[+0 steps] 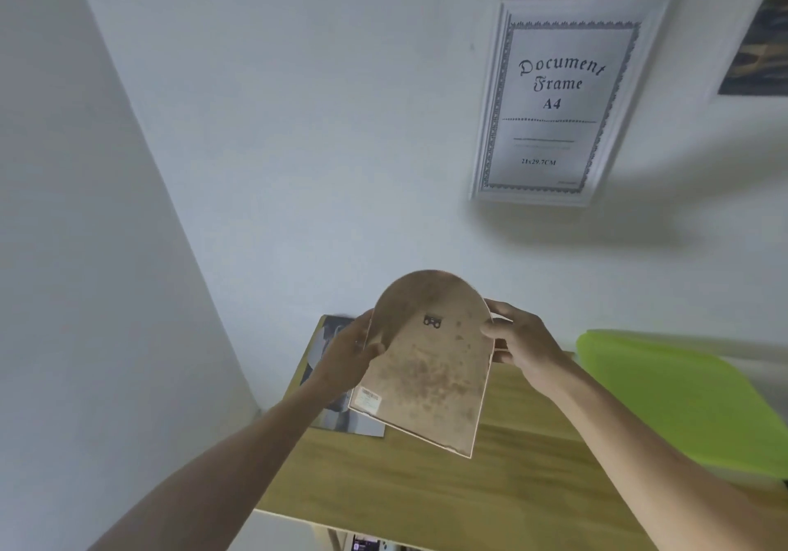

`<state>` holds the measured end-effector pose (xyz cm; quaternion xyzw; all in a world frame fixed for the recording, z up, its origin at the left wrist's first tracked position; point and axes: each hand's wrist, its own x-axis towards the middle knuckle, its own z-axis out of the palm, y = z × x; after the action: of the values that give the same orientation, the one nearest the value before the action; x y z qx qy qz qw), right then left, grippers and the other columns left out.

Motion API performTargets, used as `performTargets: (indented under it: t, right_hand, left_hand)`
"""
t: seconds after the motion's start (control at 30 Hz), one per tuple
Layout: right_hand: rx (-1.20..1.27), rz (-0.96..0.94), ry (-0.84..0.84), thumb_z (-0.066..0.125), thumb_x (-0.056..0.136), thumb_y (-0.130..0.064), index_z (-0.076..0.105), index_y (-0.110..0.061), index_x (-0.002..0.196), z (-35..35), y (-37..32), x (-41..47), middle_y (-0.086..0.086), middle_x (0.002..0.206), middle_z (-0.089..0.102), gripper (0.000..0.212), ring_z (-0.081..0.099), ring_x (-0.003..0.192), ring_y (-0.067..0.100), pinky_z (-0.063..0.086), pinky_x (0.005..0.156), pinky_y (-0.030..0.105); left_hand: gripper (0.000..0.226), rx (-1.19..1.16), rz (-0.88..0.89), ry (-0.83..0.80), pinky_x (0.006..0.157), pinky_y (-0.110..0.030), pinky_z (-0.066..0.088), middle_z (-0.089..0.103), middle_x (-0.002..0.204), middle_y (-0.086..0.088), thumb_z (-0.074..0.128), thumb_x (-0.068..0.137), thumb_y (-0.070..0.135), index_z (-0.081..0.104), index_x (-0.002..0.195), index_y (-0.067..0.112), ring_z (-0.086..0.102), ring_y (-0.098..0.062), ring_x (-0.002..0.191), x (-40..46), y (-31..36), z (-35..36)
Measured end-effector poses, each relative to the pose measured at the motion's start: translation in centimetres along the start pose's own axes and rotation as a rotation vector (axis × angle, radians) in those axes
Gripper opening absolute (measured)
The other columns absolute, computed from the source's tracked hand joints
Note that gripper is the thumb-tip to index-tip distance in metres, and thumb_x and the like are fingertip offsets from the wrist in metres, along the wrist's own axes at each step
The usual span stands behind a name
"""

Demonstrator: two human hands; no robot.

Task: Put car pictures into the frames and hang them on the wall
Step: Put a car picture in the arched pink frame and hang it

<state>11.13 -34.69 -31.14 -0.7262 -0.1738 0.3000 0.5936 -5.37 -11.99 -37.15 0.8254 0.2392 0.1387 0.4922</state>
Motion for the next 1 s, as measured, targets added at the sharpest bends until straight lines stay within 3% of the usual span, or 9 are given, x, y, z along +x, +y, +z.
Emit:
performTargets:
  t: [0.1,0.2,0.3,0.43,0.5,0.6,0.7,0.8,1.0]
  right_hand:
    - [-0.122,-0.070,0.063,0.056,0.090,-0.006,0.061,-0.037,0.128,0.2,-0.5,0.6,0.001,0.100,0.074,0.049,0.071,0.092,0.016,0.057,0.078,0.034]
    - [-0.411,-0.251,0.148,0.057,0.091,-0.012,0.048,-0.051,0.134,0.9,-0.9,1.3,-0.008,0.109,0.064,0.058,0.064,0.092,0.008,0.050,0.071,0.023]
    - [-0.737,-0.422,0.177,0.058,0.094,-0.028,0.039,-0.056,0.137,1.9,-0.7,2.5,-0.009,0.118,0.052,0.054,0.061,0.091,0.009,0.053,0.079,0.032]
    - [-1.035,-0.406,0.205,0.049,0.098,-0.039,0.034,-0.051,0.143,3.6,-1.1,3.8,-0.008,0.133,0.040,0.049,0.063,0.081,0.011,0.050,0.078,0.034]
    - [-1.082,-0.377,0.202,0.047,0.099,-0.039,0.032,-0.050,0.145,4.4,-1.0,4.4,-0.005,0.135,0.039,0.049,0.063,0.083,0.014,0.050,0.082,0.038]
    - [-1.101,-0.332,0.211,0.047,0.099,-0.035,0.032,-0.048,0.144,5.7,-0.7,5.1,-0.002,0.133,0.041,0.049,0.061,0.080,0.016,0.048,0.081,0.038]
    - [-1.093,-0.238,0.189,0.049,0.096,-0.030,0.032,-0.046,0.141,7.0,-0.3,5.7,0.002,0.127,0.040,0.051,0.056,0.073,0.016,0.045,0.075,0.034]
    - [-1.079,-0.104,0.141,0.046,0.094,-0.030,0.034,-0.042,0.131,7.8,-0.6,6.7,0.005,0.113,0.040,0.040,0.056,0.071,0.018,0.043,0.071,0.034]
    - [-1.065,0.028,0.070,0.038,0.094,-0.030,0.042,-0.033,0.111,8.6,-1.9,8.7,0.004,0.107,0.044,0.018,0.055,0.086,0.025,0.041,0.073,0.035]
  left_hand:
    - [0.049,-0.229,-0.040,0.007,0.071,-0.021,0.051,0.068,0.072,0.010,0.073,0.084,0.007,0.061,0.125,0.030,0.066,-0.004,0.074,0.6,0.6,-1.4]
    - [0.047,-0.402,-0.079,-0.024,0.070,-0.025,0.056,0.074,0.080,-0.003,0.074,0.081,0.000,0.065,0.121,0.023,0.071,-0.017,0.081,1.4,0.4,-2.2]
    - [0.044,-0.440,-0.092,-0.015,0.069,-0.029,0.058,0.075,0.081,-0.008,0.072,0.080,-0.006,0.068,0.115,0.019,0.072,-0.022,0.081,2.0,0.4,-2.6]
    - [0.032,-0.397,-0.145,0.000,0.073,-0.035,0.055,0.071,0.094,-0.023,0.072,0.080,-0.005,0.068,0.107,0.012,0.069,-0.028,0.081,2.8,-0.8,-2.6]
    - [0.030,-0.325,-0.156,0.009,0.078,-0.041,0.055,0.069,0.094,-0.018,0.074,0.080,-0.001,0.066,0.106,0.012,0.068,-0.029,0.085,3.1,-1.4,-2.4]
    - [0.030,-0.262,-0.148,0.020,0.082,-0.039,0.055,0.057,0.089,0.002,0.073,0.080,-0.003,0.065,0.107,0.008,0.064,-0.020,0.085,3.4,-2.1,-2.4]
    - [0.027,-0.238,-0.142,-0.010,0.068,-0.032,0.054,0.066,0.085,0.005,0.072,0.078,-0.001,0.068,0.099,0.015,0.068,-0.021,0.085,3.6,-3.2,-2.4]
    - [0.025,-0.208,-0.143,-0.013,0.063,-0.020,0.045,0.066,0.075,0.013,0.072,0.079,0.001,0.067,0.092,0.021,0.065,-0.010,0.076,3.9,-3.9,-2.5]
    - [0.029,-0.254,-0.237,-0.024,0.072,-0.026,0.049,0.063,0.084,0.005,0.073,0.078,-0.002,0.063,0.092,0.023,0.064,-0.017,0.086,4.9,-6.1,-2.2]
